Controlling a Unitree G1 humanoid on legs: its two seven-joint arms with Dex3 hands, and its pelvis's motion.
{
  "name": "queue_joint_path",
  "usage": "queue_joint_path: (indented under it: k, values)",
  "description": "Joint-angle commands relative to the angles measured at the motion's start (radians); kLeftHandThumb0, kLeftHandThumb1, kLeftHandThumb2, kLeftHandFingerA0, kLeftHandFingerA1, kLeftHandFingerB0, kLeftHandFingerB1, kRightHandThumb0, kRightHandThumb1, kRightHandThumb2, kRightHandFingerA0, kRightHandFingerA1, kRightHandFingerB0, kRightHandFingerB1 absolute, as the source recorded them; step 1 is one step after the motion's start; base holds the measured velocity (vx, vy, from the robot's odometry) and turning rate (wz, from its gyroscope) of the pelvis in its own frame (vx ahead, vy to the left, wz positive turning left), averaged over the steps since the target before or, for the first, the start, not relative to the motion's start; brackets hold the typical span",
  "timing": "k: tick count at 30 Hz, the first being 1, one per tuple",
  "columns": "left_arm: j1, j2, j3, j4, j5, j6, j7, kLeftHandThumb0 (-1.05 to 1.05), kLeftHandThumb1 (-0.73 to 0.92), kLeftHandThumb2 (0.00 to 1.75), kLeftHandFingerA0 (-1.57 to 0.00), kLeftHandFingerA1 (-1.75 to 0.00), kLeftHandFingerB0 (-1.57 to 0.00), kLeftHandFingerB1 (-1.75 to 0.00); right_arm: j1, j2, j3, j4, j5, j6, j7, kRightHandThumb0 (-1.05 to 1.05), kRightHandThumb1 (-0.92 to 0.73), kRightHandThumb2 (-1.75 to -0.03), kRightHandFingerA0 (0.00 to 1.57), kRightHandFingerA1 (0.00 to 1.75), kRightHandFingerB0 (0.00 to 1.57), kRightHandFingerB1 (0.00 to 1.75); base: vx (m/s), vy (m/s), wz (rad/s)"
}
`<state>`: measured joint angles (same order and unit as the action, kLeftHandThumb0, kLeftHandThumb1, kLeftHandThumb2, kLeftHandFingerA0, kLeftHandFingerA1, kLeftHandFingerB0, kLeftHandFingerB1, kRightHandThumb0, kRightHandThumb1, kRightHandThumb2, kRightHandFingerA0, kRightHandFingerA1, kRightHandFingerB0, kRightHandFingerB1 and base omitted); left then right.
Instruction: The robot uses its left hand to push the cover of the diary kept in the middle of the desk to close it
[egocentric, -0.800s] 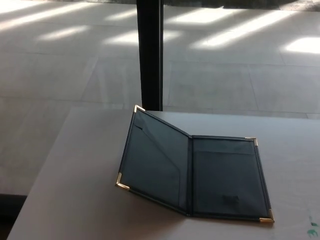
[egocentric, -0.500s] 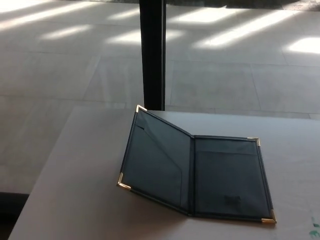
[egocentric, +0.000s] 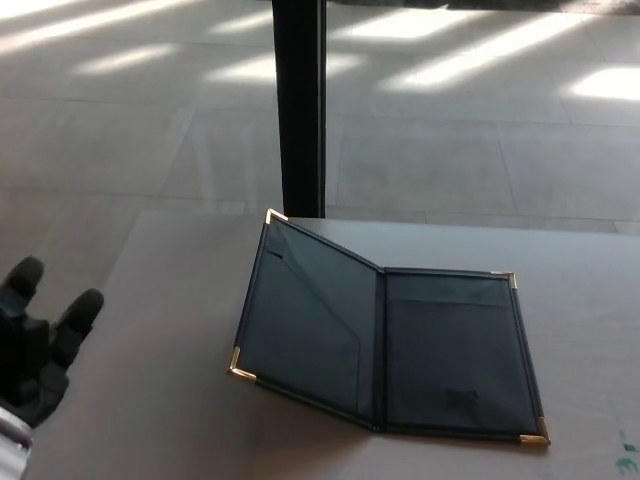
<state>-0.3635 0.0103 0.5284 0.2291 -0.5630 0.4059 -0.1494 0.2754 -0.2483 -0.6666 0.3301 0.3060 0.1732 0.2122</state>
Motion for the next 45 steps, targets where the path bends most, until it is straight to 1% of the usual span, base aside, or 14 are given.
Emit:
queue_joint_path:
  k: [1,4,6,11,12,18,19,20,24,25,33,36,43,45]
  values:
    - [-0.090,-0.076,-0.079,-0.045,-0.113,0.195,0.051,-1.05,0.92,0.88,-0.24,-0.50,-0.08,-0.27,0.006,0.006,-0.053,-0.067,0.144,0.113,0.020,-0.75,-0.92,-0.67,0.49,0.66,0.46,0.49,0.00,0.000,0.00]
    - [-0.088,-0.105,-0.120,-0.035,-0.080,0.196,0.069,-1.05,0.85,1.31,-0.29,-0.59,-0.08,-0.30,0.006,0.005,-0.055,-0.053,0.153,0.115,0.037,-0.75,-0.92,-0.67,0.48,0.66,0.43,0.46,0.00,0.000,0.00]
    - [-0.086,-0.121,-0.138,-0.035,-0.072,0.198,0.086,-1.05,0.92,0.89,-0.27,-0.52,-0.11,-0.29,0.007,0.004,-0.053,-0.058,0.155,0.122,0.033,-0.75,-0.92,-0.68,0.49,0.67,0.42,0.46,0.00,0.000,0.00]
    - [-0.049,-0.135,-0.184,-0.050,-0.067,0.204,0.077,-1.04,0.78,1.24,-0.20,-0.54,-0.11,-0.35,0.018,0.004,-0.044,-0.073,0.158,0.130,0.031,-0.80,-0.75,-0.90,0.46,0.68,0.38,0.52,0.00,0.000,0.00]
    - [-0.040,-0.137,-0.196,-0.048,-0.055,0.207,0.081,-1.05,0.92,0.86,-0.28,-0.51,-0.12,-0.29,0.017,0.004,-0.045,-0.077,0.159,0.138,0.022,-0.75,-0.92,-0.68,0.48,0.65,0.42,0.44,0.00,0.000,0.00]
    - [0.019,-0.116,-0.255,-0.034,-0.014,0.199,0.065,-1.05,0.79,1.27,-0.23,-0.55,-0.12,-0.34,0.023,0.002,-0.039,-0.080,0.167,0.138,0.022,-0.74,-0.92,-0.69,0.48,0.65,0.42,0.44,0.00,0.000,0.00]
    - [0.023,-0.110,-0.261,-0.033,-0.010,0.199,0.070,-1.05,0.92,0.86,-0.25,-0.49,-0.11,-0.29,0.023,0.000,-0.038,-0.076,0.168,0.132,0.027,-0.71,-0.75,-1.12,0.48,0.70,0.35,0.55,0.00,0.000,0.00]
    - [0.024,-0.105,-0.260,-0.027,-0.014,0.198,0.067,-1.05,0.92,0.87,-0.24,-0.50,-0.11,-0.30,0.019,0.001,-0.042,-0.075,0.174,0.140,0.023,-0.74,-0.92,-0.68,0.49,0.65,0.42,0.43,0.00,0.000,0.00]
    - [0.032,-0.095,-0.257,-0.032,-0.024,0.200,0.072,-1.03,0.80,1.26,-0.19,-0.54,-0.11,-0.35,0.028,0.004,-0.041,-0.092,0.182,0.147,0.016,-0.74,-0.92,-0.68,0.49,0.66,0.41,0.44,0.00,0.000,0.00]
    - [0.032,-0.091,-0.254,-0.032,-0.029,0.200,0.066,-1.05,0.92,0.87,-0.25,-0.51,-0.12,-0.30,0.029,0.005,-0.042,-0.095,0.183,0.147,0.013,-0.74,-0.92,-0.68,0.49,0.67,0.42,0.45,0.00,0.000,0.00]
    - [0.018,-0.056,-0.218,-0.033,-0.065,0.211,0.046,-1.04,0.82,1.31,-0.26,-0.57,-0.08,-0.31,0.034,0.000,-0.034,-0.075,0.180,0.130,0.018,-0.74,-0.92,-0.69,0.49,0.65,0.41,0.43,0.00,0.000,0.00]
    - [0.009,-0.035,-0.206,-0.044,-0.058,0.217,0.063,-1.05,0.92,0.90,-0.28,-0.48,-0.11,-0.28,0.046,0.009,-0.041,-0.102,0.196,0.150,0.008,-0.74,-0.92,-0.68,0.48,0.64,0.42,0.43,0.00,0.000,0.00]
    - [0.005,-0.006,-0.178,-0.045,-0.065,0.213,0.061,-1.05,0.92,0.92,-0.27,-0.50,-0.10,-0.29,0.052,0.009,-0.038,-0.091,0.193,0.134,0.016,-0.79,-0.75,-0.90,0.46,0.67,0.39,0.51,0.00,0.000,0.00]
    - [0.007,0.002,-0.163,-0.053,-0.069,0.229,0.074,-1.00,0.83,1.28,-0.21,-0.53,-0.10,-0.34,0.056,0.014,-0.034,-0.086,0.190,0.120,0.026,-0.74,-0.92,-0.69,0.47,0.65,0.41,0.44,0.00,0.000,0.00]
